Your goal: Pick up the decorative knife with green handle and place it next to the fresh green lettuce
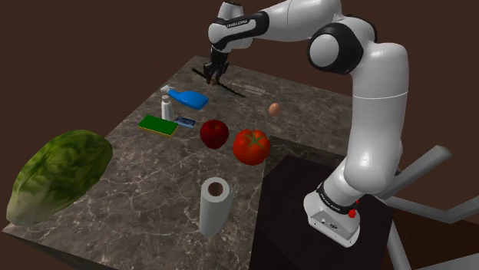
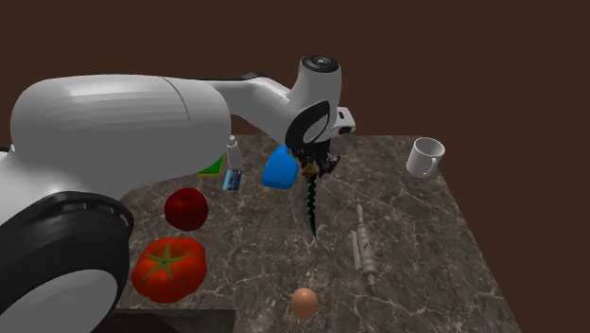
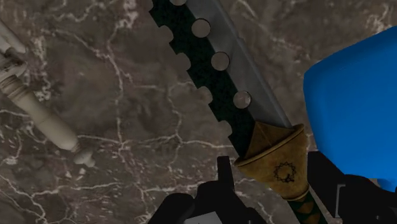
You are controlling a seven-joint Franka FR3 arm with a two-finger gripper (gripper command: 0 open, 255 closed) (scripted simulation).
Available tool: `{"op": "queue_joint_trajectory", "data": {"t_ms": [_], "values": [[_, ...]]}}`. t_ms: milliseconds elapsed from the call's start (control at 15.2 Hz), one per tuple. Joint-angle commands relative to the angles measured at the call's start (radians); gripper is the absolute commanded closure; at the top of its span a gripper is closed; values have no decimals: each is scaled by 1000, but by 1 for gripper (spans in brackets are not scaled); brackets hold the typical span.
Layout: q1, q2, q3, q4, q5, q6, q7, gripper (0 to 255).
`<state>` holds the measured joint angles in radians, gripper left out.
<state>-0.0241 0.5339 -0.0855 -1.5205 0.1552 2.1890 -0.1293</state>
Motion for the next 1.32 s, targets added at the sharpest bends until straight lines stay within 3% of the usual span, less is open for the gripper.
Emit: {"op": "queue_joint_trajectory", "data": {"t_ms": [0,1254], "values": [[-1,-9,-1,13,-2,-23,2,255],[-3,-60,-8,191,-19,-250,28,255]]}}
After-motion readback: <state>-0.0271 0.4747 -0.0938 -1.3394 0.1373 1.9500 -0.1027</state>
